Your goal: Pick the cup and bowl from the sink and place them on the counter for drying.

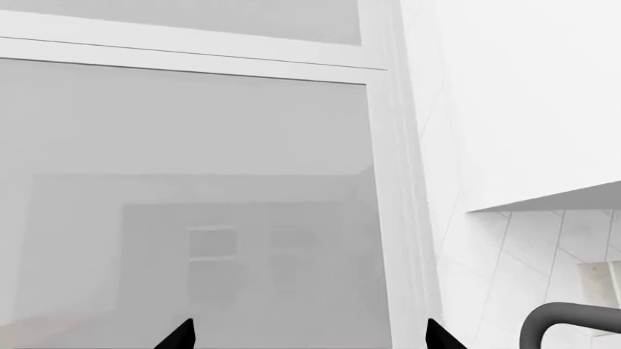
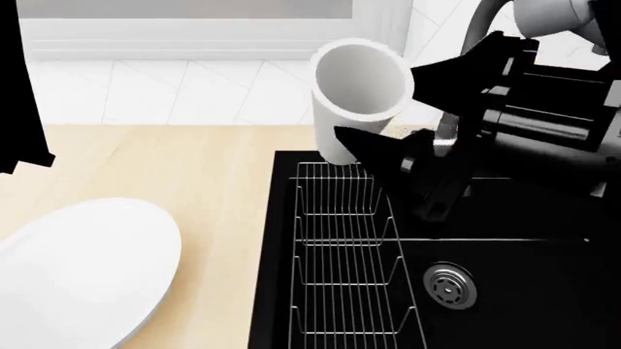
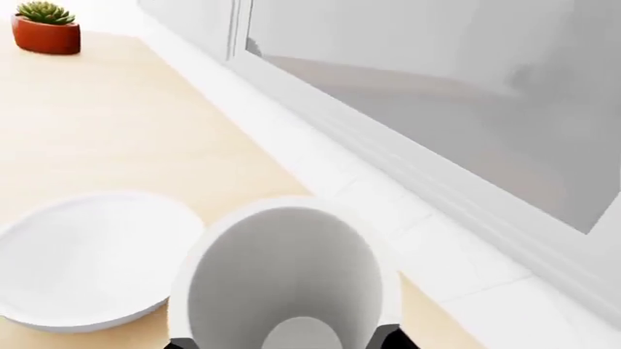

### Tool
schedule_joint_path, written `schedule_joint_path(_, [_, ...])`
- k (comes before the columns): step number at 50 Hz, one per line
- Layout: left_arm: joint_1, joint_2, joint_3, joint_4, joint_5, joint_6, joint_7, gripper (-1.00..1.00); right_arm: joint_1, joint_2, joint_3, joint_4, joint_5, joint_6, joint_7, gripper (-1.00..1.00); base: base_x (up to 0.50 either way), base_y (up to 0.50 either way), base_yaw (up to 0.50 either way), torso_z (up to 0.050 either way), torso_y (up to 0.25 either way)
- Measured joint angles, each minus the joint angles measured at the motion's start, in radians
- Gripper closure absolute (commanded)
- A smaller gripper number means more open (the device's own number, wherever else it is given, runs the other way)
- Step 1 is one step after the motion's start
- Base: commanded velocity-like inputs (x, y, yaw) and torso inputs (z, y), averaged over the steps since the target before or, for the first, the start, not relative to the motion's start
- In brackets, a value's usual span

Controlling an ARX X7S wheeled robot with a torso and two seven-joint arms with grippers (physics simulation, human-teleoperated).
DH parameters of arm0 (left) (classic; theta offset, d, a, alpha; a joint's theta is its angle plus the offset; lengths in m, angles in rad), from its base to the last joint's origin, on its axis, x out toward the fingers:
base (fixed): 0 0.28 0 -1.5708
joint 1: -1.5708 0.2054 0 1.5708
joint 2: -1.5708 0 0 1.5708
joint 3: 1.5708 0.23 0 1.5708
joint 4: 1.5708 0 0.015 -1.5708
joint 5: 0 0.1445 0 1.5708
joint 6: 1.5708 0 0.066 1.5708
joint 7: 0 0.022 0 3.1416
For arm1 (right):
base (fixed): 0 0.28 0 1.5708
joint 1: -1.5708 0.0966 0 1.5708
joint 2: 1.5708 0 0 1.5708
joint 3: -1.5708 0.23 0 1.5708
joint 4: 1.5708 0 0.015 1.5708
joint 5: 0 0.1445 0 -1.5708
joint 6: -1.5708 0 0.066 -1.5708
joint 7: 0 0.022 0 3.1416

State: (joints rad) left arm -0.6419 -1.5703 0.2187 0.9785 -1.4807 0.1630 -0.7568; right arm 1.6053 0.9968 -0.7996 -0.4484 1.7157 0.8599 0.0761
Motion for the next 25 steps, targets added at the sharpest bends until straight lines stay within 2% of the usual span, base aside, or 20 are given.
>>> schedule_joint_path(25, [0.027,0.0,-0.023,0.001,0.003,0.0,-0.004,-1.0,-0.004,-0.34,-0.105,0.219,-0.171,-0.03,-0.061,1.0,0.0,0.0,0.0,0.0,0.0])
